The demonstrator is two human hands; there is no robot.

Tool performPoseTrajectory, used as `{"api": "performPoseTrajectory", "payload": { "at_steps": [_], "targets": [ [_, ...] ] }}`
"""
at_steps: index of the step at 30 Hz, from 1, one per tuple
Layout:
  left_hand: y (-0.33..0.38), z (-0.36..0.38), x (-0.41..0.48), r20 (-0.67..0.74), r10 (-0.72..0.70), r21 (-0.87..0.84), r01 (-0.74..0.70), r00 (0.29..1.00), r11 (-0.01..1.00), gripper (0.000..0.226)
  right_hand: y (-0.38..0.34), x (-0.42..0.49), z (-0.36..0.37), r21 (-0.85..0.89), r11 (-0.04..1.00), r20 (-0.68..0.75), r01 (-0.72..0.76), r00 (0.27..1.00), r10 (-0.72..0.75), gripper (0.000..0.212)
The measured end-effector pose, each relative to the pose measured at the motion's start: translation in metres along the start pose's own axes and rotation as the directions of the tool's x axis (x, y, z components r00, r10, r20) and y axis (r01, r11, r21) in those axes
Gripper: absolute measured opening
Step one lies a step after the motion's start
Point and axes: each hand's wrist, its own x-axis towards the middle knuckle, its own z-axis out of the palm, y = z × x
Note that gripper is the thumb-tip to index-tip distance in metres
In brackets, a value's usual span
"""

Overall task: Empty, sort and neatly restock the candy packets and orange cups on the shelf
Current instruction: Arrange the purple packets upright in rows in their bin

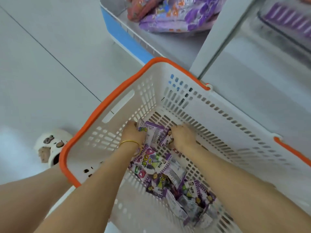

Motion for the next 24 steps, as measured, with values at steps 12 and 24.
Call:
{"api": "performPoseTrajectory", "payload": {
  "at_steps": [12,24],
  "targets": [
    [0.027,-0.004,-0.084,0.279,-0.045,-0.589,0.208,0.959,0.781,0.018,0.024,-0.127,-0.063,0.968,-0.177,0.22,-0.178,0.942,0.252,0.063],
    [0.054,-0.033,-0.132,0.497,0.201,-0.49,0.081,0.844,0.868,0.029,0.026,-0.163,-0.099,1.0,-0.027,0.019,-0.013,0.973,0.231,0.027]
  ]
}}
